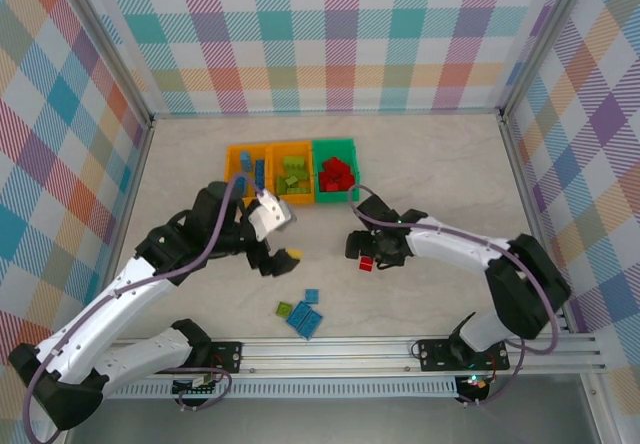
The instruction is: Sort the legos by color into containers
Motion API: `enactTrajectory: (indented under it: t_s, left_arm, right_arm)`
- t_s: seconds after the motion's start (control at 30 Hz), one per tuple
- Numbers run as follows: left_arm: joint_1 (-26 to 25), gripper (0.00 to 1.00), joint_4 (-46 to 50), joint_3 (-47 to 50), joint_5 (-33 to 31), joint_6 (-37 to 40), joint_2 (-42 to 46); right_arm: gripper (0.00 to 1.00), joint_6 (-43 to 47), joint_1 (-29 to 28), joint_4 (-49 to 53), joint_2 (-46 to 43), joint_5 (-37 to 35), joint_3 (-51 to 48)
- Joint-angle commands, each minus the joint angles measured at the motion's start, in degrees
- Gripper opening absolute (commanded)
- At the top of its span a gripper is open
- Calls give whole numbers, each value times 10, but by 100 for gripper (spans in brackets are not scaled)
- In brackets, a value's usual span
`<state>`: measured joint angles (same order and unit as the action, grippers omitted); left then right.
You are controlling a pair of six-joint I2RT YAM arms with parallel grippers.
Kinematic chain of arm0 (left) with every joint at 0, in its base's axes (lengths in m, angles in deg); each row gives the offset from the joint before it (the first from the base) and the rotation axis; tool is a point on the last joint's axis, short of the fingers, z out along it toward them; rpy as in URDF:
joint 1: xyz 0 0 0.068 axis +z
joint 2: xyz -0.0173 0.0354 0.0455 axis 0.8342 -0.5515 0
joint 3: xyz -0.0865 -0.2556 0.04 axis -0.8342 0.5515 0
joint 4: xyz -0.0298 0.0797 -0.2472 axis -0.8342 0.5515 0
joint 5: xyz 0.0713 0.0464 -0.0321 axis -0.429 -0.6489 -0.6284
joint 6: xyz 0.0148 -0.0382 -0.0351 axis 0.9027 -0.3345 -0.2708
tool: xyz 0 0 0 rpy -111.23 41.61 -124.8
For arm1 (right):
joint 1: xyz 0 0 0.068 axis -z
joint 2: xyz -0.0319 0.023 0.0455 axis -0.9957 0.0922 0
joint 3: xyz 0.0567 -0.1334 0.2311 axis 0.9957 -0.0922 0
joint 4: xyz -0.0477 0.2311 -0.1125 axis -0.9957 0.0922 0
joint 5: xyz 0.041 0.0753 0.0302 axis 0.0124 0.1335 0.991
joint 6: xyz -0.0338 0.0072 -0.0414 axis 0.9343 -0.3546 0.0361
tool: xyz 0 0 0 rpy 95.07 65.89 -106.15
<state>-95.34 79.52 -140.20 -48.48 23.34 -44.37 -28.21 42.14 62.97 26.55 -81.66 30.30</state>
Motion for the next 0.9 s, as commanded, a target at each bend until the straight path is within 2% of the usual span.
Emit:
enactTrajectory:
  t_s: [0.0, 0.07, 0.1, 0.17, 0.23, 0.3, 0.43, 0.57, 0.67, 0.73, 0.87]
  left_arm:
    - [-6, 98, -4, 36, 68, 97, 23]
    - [-6, 100, 1, 40, 60, 115, 18]
    - [-5, 100, 5, 40, 52, 123, 15]
    - [-5, 100, 11, 40, 44, 131, 7]
    - [-6, 100, 14, 44, 42, 134, 1]
    - [-5, 100, 18, 48, 45, 140, -2]
    - [-6, 100, 35, 61, 70, 176, 2]
    - [-6, 100, 23, 88, 95, 208, 20]
    - [-4, 100, 15, 105, 81, 213, 25]
    - [-4, 100, 13, 114, 71, 211, 21]
    - [-3, 100, 17, 112, 60, 200, -10]
  right_arm:
    - [81, -34, -13, 34, 49, -20, 32]
    - [78, -44, -17, 47, 73, -34, 42]
    - [71, -46, -19, 50, 83, -39, 45]
    - [65, -49, -22, 54, 97, -45, 48]
    - [51, -49, -22, 54, 104, -49, 49]
    - [39, -48, -23, 50, 96, -55, 46]
    - [27, -10, -23, 20, 37, -60, 47]
    - [21, 78, -21, -70, -35, -66, 66]
    - [21, 148, -6, -145, -46, -58, 91]
    - [22, 190, 6, -187, -26, -59, 115]
    - [23, 261, 41, -250, 71, -67, 190]
